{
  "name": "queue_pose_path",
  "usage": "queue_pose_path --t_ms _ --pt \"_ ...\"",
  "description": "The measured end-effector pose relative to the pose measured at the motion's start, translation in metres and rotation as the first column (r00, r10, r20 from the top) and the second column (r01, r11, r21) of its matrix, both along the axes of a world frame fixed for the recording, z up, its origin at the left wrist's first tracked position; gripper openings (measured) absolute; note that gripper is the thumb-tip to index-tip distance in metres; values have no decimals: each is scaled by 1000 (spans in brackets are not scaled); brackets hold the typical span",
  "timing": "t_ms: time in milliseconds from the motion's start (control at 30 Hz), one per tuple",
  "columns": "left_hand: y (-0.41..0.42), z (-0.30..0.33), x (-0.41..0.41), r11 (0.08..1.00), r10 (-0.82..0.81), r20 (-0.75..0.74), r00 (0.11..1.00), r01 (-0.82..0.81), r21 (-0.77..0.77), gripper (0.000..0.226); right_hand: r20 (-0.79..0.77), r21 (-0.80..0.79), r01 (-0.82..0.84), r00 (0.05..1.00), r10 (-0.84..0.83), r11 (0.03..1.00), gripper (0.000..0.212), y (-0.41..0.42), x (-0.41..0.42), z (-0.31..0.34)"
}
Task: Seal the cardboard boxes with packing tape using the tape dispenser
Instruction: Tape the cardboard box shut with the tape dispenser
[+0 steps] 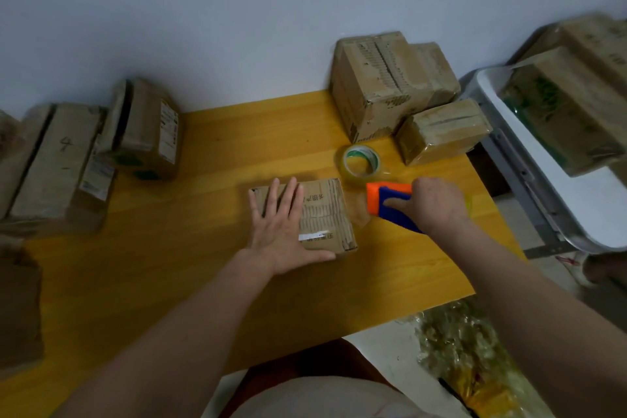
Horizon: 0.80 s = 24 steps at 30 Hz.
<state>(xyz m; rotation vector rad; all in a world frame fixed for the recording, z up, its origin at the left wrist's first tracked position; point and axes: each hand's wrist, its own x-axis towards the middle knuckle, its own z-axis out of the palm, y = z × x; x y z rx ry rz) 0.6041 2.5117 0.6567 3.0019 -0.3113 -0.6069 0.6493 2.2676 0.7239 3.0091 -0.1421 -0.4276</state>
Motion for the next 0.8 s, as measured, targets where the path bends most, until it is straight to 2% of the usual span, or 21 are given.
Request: queue_pose_path --t_ms 100,167,333,567,800 --pt "-1 -1 -1 1000 -12 7 1000 13 -14 134 35 243 233 968 -248 942 63 -11 -14 -16" --pt "0 -2 -5 1000 -12 27 1000 13 -25 130 20 314 285 952 -307 906 61 -8 -24 -30" --pt "1 -4 -10 997 2 39 999 1 -73 125 7 349 338 932 -364 874 58 -5 -38 -51" --pt "-2 -7 -13 996 -49 66 997 53 -65 116 -1 432 348 923 -386 832 57 -15 -39 -57" --pt "0 -8 -20 972 113 160 981 -76 -224 117 -7 455 354 919 -394 817 59 -17 -40 -58"
